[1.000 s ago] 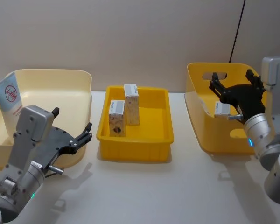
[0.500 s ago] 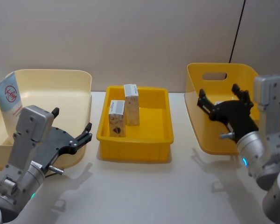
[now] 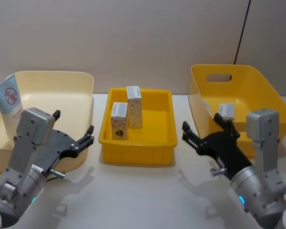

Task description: Bimanual collaborative sorting of washing and personal care products

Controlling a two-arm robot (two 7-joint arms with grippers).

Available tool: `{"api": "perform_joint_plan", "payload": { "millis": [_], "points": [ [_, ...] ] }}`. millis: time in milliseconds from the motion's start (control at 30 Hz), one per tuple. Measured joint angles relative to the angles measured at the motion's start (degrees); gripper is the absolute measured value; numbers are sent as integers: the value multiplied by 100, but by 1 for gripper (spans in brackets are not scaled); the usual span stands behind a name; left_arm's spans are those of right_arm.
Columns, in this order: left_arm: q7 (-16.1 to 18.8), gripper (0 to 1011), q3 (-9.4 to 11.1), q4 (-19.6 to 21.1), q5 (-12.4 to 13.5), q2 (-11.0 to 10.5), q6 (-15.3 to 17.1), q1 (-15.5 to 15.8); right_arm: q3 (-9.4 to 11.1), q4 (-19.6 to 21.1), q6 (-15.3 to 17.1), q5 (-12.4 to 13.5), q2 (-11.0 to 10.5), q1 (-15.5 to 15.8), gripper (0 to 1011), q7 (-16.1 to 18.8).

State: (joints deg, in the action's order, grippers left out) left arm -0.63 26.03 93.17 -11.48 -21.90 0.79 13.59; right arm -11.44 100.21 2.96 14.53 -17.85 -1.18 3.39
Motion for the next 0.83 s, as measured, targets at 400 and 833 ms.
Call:
{"api": "perform_joint_plan", "payload": {
  "millis": [400, 833],
  "points": [
    [0, 1000, 0, 0, 0, 0, 0, 0, -154, 103, -101, 197, -148, 201, 1001, 47],
    [0, 1000, 0, 0, 0, 0, 0, 0, -151, 103, -101, 197, -149, 202, 1001, 47]
  ]
}}
